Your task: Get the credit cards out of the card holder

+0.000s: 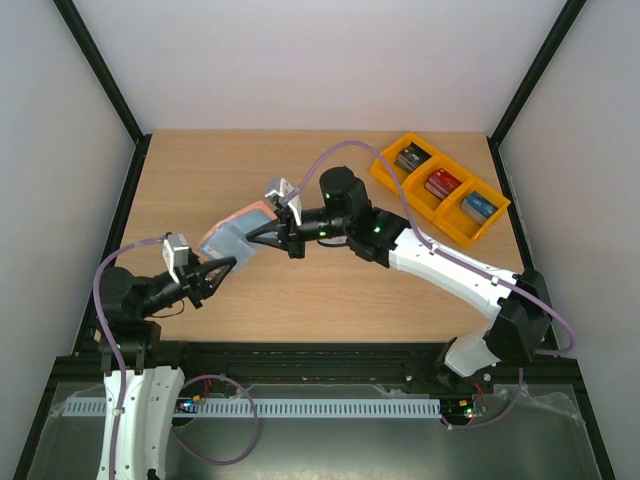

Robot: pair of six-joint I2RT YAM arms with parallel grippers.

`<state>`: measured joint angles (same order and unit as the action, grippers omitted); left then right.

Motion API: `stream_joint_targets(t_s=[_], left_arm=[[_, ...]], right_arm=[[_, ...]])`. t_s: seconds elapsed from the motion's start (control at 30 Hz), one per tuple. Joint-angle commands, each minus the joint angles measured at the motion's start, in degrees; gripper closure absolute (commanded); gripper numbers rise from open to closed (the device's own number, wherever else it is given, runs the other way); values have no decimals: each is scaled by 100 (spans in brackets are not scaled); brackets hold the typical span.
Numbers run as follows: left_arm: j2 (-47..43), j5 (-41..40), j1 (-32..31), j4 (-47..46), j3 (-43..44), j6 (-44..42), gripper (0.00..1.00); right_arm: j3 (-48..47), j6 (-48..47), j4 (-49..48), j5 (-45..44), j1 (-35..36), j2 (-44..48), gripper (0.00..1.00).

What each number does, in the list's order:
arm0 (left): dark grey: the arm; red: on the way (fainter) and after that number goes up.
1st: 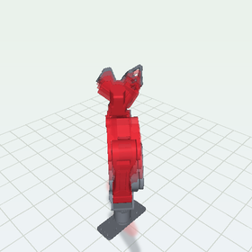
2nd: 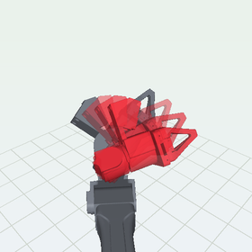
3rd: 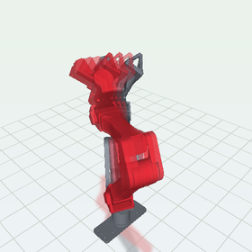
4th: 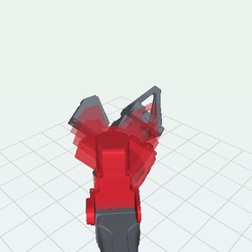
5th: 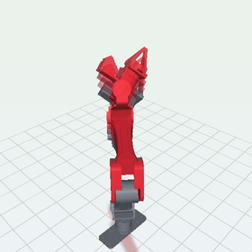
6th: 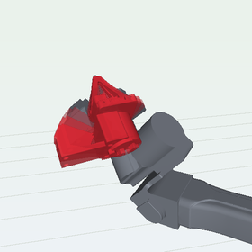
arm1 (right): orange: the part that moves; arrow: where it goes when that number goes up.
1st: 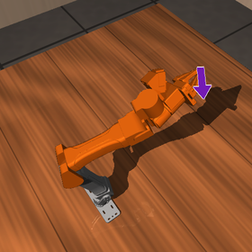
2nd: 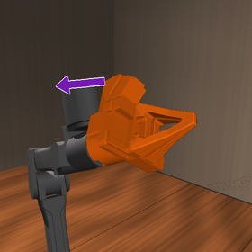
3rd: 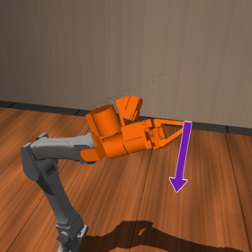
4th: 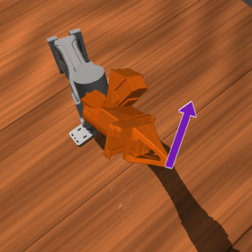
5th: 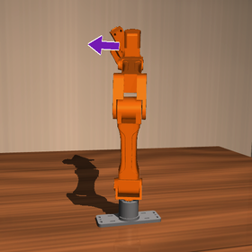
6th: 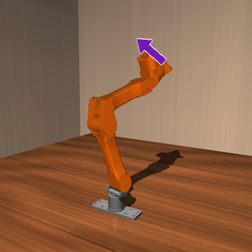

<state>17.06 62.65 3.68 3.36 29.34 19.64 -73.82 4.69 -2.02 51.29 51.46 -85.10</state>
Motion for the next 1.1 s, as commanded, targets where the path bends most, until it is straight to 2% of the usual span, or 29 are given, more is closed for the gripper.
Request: stream_joint_targets(t_s=[0.0, 0.07, 0.2, 0.53, 0.7, 0.83, 0.93, 1.07], left_arm=[[-93, -29, -43, -67, 119, 50, 48], [-147, -41, -35, -80, 131, 104, 40], [-353, -51, 11, -116, 66, 128, 38], [-371, 13, 100, -40, 174, -118, 47], [-363, -290, 122, -395, 31, 215, 54], [-352, -466, 115, -912, -135, 712, 48], [-408, -448, 102, -1152, -235, 805, 47], [-404, -721, 84, -1202, -268, 874, 56]], right_arm=[[-224, -184, 111, -41, -75, 98, 98], [-203, -147, 80, 290, -167, 148, 98], [-249, -136, 193, 711, -335, 192, 98], [-98, -150, 263, 1202, -611, 438, 98], [-72, -71, 206, 1481, -619, 412, 98], [54, 243, -199, 1529, -616, 415, 98], [181, 442, -512, 1554, -577, 411, 98], [160, 429, -554, 1611, -428, 349, 98]])
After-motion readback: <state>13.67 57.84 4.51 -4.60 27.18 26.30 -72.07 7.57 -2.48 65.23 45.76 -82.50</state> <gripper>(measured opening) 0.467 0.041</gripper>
